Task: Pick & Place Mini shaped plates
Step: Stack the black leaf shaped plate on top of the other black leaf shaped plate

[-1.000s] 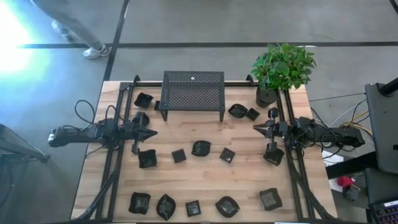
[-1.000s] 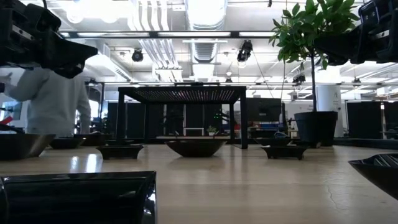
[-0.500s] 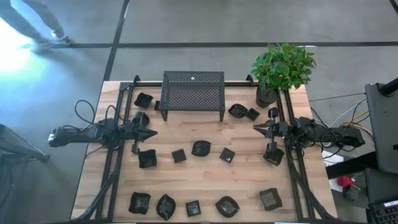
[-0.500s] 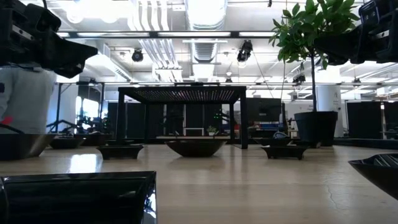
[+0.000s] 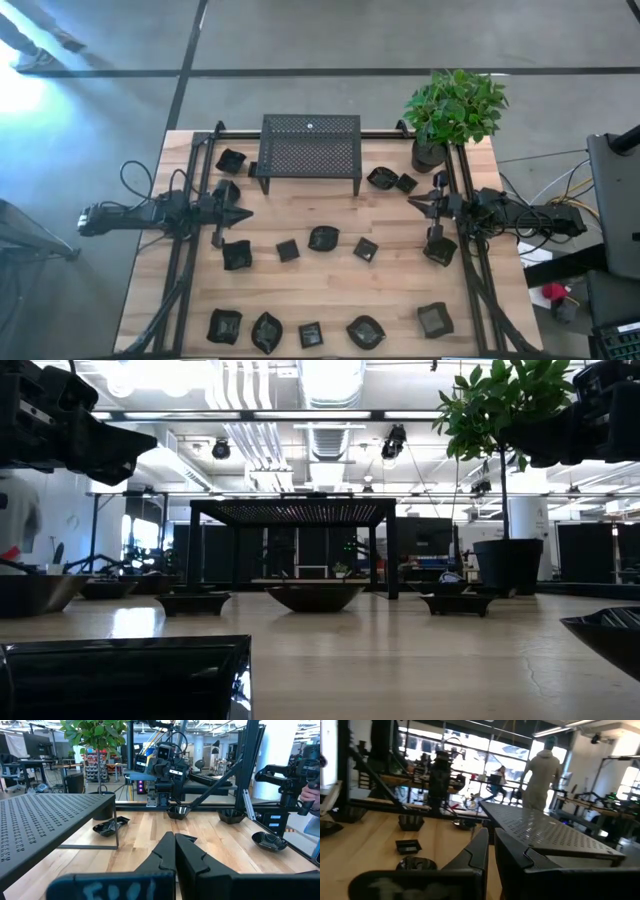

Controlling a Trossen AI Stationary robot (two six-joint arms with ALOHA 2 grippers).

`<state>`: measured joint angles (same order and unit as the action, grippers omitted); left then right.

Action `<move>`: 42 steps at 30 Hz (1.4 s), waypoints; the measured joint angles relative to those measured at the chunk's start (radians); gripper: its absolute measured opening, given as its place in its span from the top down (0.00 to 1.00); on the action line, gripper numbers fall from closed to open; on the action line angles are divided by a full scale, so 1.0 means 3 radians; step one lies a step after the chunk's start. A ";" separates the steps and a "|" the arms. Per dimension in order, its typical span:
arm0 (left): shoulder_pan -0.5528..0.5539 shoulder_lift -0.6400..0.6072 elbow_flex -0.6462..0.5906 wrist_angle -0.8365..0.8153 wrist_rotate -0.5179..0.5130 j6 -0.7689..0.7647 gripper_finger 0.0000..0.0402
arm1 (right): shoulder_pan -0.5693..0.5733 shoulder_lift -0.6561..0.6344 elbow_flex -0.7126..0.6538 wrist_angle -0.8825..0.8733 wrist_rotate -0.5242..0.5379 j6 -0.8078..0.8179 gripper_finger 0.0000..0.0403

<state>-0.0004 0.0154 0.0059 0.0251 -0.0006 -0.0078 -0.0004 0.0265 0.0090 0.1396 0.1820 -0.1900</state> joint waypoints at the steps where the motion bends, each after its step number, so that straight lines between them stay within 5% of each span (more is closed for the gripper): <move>1: 0.0000 0.0000 0.0000 0.0000 0.0000 0.0000 1.00 | -0.0001 0.0000 0.0000 -0.0002 0.0019 -0.0001 0.93; 42: 0.0000 0.0000 0.0000 0.0005 0.0000 -0.0199 1.00 | -0.0001 0.0009 0.0000 -0.0161 0.0188 0.0290 0.93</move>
<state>-0.0003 0.0154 0.0059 0.0267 -0.0006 -0.0676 -0.0006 0.0292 0.0090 0.0913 0.2383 -0.1030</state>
